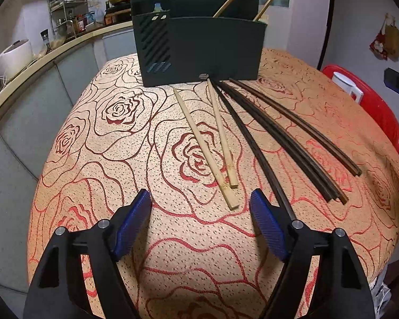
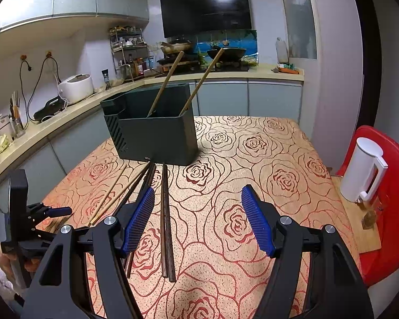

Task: Organize utensils
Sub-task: 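Move the left tool back toward the remaining chopsticks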

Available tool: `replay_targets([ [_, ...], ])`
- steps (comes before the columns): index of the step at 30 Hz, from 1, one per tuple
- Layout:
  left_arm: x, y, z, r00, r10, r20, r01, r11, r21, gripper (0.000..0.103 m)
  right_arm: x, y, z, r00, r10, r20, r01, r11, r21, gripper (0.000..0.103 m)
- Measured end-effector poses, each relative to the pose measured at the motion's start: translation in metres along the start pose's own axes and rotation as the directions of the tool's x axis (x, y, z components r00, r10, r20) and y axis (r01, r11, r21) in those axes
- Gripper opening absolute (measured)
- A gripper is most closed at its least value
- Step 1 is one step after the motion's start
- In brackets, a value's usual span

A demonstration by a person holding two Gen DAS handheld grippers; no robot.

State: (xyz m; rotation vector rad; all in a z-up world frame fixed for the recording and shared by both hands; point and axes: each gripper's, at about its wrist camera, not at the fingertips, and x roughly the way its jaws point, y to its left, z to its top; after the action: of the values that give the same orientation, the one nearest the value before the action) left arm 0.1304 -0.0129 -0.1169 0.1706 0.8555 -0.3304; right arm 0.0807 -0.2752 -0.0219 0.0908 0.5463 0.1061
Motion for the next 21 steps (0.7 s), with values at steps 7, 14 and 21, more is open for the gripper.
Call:
replay_targets([
  [7,0.001,0.002,0.002,1.000,0.022,-0.004,-0.022,1.000,0.002,0.065,0.007,-0.003,-0.009,1.000,-0.002,-0.024,0.002,1.000,0.001,0.066],
  [14,-0.001,0.021,0.000,0.999,0.048,-0.006,-0.048,0.998,-0.043,0.059,0.011,-0.006,-0.022,0.998,0.001,-0.069,-0.001,1.000,-0.011,0.060],
  [21,-0.001,0.025,-0.001,0.999,0.048,0.004,-0.048,0.998,-0.047,0.059,0.022,0.005,-0.051,0.984,0.039,-0.174,-0.055,0.994,-0.090,0.045],
])
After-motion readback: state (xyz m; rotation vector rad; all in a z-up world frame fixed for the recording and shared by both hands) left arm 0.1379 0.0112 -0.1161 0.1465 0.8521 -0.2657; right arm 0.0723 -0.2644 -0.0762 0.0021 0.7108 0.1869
